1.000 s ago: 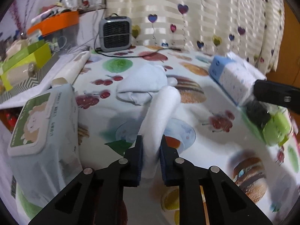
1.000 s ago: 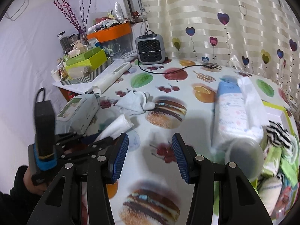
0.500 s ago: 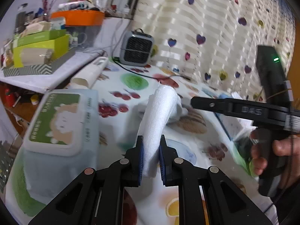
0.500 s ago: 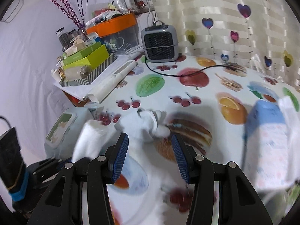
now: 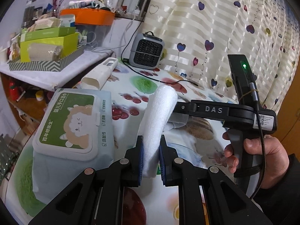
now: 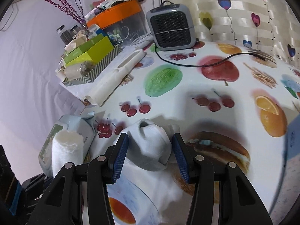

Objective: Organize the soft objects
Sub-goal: 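Lift and carry the rolled towel and white cloth in both tools toward the box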

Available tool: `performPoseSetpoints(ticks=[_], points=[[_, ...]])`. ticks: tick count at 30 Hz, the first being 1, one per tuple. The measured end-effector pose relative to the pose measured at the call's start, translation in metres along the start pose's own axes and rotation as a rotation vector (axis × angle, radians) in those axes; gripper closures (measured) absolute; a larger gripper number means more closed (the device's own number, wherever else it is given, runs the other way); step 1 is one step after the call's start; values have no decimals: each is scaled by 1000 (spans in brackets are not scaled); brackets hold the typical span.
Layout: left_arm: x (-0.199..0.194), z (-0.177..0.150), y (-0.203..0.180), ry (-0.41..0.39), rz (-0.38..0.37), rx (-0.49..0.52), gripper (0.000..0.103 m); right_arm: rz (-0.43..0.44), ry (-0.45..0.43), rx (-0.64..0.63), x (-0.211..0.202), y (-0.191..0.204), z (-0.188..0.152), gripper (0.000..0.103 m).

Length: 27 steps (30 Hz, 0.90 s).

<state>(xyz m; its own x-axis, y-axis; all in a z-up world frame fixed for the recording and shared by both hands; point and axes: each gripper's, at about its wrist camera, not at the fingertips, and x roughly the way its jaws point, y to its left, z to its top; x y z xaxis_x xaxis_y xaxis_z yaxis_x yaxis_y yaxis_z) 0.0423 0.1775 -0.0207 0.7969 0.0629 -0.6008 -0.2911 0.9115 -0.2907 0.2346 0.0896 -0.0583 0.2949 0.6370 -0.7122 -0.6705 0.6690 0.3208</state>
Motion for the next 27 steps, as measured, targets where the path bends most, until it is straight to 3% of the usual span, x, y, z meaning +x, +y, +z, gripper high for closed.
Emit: performPoseSetpoints(ticks=[5,9,12,27], points=[[0,0,0,0,-1,1,89,-48,28,1,5,5,1,54],[1,0,1,-1,1,5,89,-103,22,-70,-1,17,-3,79],[0,1,1,0,-2,9,89,-110,12,-66,-12,19,-10,87],[-11,-2,-26,-9,5,94,89,-145,-94,1,-112,21,-77,87]])
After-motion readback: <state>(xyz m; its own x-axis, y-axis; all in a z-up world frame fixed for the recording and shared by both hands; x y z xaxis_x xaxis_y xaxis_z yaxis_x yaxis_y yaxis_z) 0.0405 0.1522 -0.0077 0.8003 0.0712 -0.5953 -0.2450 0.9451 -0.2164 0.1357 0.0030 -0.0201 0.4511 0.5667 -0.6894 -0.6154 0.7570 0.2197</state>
